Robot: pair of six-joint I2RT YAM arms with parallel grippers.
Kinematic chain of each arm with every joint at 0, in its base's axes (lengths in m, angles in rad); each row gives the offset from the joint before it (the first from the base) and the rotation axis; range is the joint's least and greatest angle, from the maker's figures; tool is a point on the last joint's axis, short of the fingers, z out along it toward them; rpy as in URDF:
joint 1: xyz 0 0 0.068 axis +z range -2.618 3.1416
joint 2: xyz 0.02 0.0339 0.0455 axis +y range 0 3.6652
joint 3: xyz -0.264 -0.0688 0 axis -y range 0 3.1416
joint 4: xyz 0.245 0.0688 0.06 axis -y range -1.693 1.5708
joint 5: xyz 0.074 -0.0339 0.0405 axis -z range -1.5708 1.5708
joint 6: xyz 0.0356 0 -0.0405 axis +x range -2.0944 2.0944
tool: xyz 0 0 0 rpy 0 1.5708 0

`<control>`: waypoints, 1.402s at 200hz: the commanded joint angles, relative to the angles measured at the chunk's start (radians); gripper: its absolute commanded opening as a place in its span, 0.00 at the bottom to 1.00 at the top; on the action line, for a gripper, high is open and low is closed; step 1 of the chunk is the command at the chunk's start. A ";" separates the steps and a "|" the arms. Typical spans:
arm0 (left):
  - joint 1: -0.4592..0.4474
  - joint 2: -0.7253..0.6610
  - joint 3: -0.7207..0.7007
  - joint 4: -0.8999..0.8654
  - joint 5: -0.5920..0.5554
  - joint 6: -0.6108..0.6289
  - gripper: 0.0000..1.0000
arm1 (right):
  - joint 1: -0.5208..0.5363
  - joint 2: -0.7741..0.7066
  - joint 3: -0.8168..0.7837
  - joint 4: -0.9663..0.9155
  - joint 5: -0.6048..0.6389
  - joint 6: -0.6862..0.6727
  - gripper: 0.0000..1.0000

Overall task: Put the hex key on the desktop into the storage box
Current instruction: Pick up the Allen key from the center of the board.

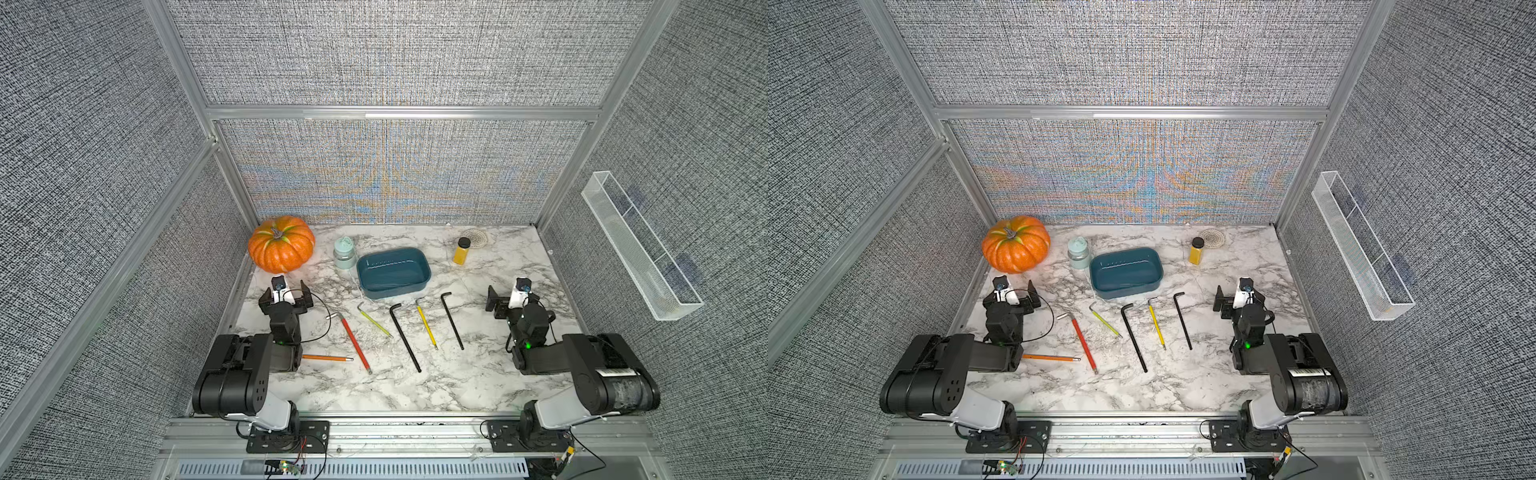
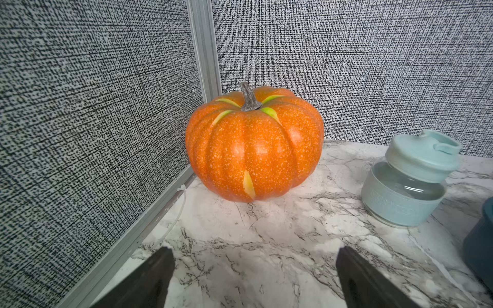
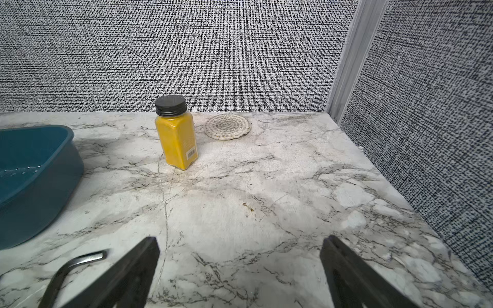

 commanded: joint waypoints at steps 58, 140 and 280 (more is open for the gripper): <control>0.000 -0.003 0.001 0.008 0.006 0.007 1.00 | 0.001 -0.004 -0.002 0.008 0.000 -0.004 0.99; 0.004 -0.005 0.003 0.004 0.026 0.006 1.00 | -0.003 -0.020 0.009 -0.016 0.005 0.003 0.99; -0.041 -0.477 0.525 -1.026 0.433 -0.114 1.00 | 0.245 -0.284 0.814 -1.465 0.260 0.108 0.99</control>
